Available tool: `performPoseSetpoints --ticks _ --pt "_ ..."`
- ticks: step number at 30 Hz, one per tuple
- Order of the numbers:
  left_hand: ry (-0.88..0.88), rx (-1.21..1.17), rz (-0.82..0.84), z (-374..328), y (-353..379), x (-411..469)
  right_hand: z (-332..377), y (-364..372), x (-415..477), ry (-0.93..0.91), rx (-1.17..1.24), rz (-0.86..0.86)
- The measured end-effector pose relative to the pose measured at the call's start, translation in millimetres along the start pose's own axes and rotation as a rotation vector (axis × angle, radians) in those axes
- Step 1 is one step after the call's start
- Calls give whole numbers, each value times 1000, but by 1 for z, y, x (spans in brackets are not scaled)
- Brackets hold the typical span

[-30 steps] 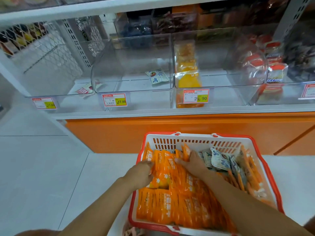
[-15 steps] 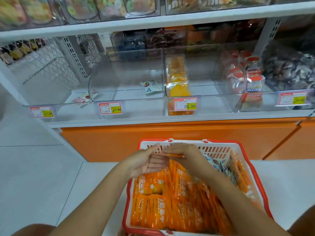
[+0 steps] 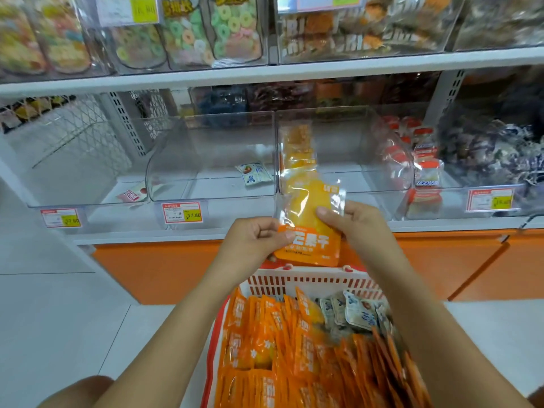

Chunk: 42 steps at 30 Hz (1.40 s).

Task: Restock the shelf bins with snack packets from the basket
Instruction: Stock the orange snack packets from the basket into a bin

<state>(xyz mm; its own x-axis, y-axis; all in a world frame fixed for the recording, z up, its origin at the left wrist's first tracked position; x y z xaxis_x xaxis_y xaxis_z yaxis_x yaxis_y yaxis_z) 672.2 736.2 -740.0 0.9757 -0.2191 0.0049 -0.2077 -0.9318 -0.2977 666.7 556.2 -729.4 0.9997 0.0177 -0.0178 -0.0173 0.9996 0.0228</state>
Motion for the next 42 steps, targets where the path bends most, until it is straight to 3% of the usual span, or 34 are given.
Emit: performPoseSetpoints --ticks 4,7,9,14,19,23,26,28,30,33,35,37,39,42 --pt "131 512 -243 10 -3 22 34 -21 44 -204 -130 -120" --pt "123 747 -217 27 3 35 44 -29 86 -296 -235 -157" --pt "139 851 -190 36 8 40 41 -30 115 -254 -362 -134" --pt "157 924 -193 35 11 45 12 -25 155 101 -599 113" --pt "106 988 -201 30 11 46 3 -15 162 181 -1070 254" --pt "141 962 -202 31 10 46 5 -5 164 195 -1368 98" --pt "188 915 -160 35 6 44 5 -4 153 185 -1339 -93" --pt "209 836 -154 38 5 38 7 -7 140 25 -1237 -240" --pt "193 751 -193 42 6 27 5 -7 117 -250 -1078 -378" --pt "106 705 -273 54 7 10 -18 1 65 -486 -927 -396" --pt "29 715 -245 66 5 1 -55 11 45 -370 -968 -241" --pt "-88 749 -157 82 5 -8 -107 17 40 -80 -984 -69" --pt "-198 793 -78 98 6 -21 -151 20 36 178 -924 40" --pt "-342 887 91 122 10 -41 -193 25 26 371 -779 163"
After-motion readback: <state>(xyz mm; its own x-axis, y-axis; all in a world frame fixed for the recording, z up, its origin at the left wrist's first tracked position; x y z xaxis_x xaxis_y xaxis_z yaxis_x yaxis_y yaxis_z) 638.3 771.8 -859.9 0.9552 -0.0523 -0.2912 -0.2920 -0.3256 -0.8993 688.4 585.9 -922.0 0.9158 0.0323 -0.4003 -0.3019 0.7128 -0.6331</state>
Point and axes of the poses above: each hand's wrist, its own x-axis towards the middle knuckle, its own y-axis out of the palm, z = x × y, the point moved 2 cm from there along x, towards the middle knuckle, and after that the axes turned 2 degrees about x, right-handed, at the moved point
